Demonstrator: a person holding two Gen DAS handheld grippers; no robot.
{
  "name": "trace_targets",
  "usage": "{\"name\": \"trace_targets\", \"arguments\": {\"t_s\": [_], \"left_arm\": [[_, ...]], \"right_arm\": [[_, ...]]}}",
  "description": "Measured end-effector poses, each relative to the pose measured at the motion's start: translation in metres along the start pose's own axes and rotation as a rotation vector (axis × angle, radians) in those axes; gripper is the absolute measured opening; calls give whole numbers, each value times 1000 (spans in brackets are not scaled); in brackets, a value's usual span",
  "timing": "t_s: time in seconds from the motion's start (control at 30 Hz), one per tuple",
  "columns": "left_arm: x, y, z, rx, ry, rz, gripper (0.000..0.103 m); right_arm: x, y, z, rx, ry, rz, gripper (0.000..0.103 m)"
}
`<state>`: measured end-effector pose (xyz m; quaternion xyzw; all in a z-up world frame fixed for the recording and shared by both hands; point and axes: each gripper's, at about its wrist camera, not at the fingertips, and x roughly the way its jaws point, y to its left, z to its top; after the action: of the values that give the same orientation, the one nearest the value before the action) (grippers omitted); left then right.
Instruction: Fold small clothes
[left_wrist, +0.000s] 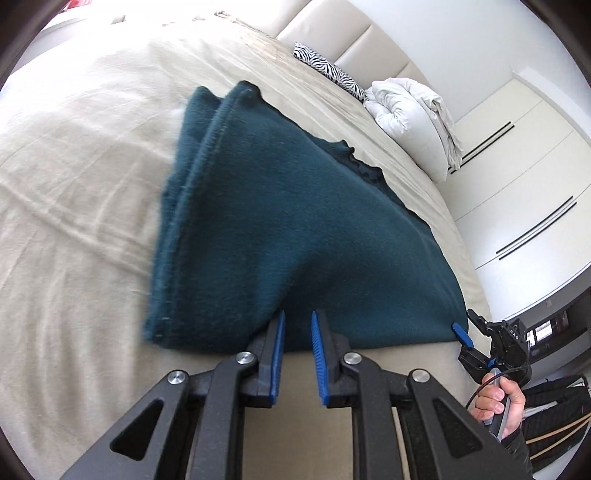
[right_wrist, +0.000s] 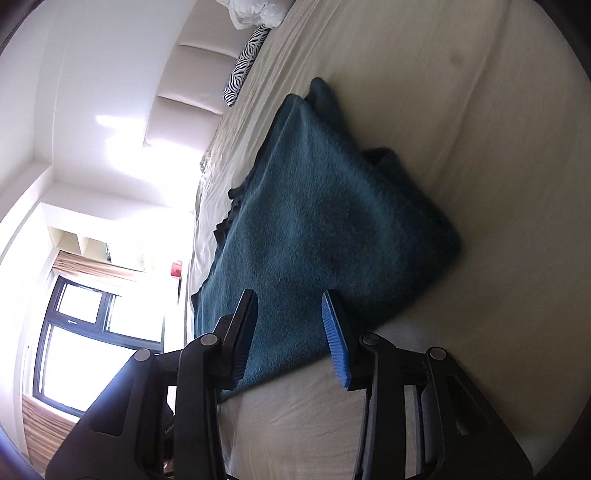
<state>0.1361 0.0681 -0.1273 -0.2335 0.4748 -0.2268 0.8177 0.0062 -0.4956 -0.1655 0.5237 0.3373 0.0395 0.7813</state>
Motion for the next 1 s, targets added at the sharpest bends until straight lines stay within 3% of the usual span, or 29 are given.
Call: {"name": "trace_targets", "arguments": {"t_s": [0.07, 0.2, 0.4, 0.6, 0.7, 0.83, 1.0], "left_arm": [[-16, 5, 4, -15, -17, 11, 21], [-42, -14, 27, 68, -109, 16, 56], [4, -41, 100, 154, -150, 64, 57], [58, -47, 151, 237, -145, 235, 57], [68, -24, 155, 202, -140, 297, 57], [67, 12, 144, 144, -157, 271, 56], [67, 14, 142, 151, -151, 266, 56]], "right_arm": [[-11, 0, 10, 10, -28, -8, 35], [-11, 25, 27, -55, -43, 6, 40], [77, 85, 41, -155, 90, 27, 41], [160, 123, 50, -216, 205, 28, 41], [182, 127, 54, -219, 226, 1, 41], [189, 107, 72, -172, 194, 14, 39], [187, 86, 94, -128, 127, 8, 39]]}}
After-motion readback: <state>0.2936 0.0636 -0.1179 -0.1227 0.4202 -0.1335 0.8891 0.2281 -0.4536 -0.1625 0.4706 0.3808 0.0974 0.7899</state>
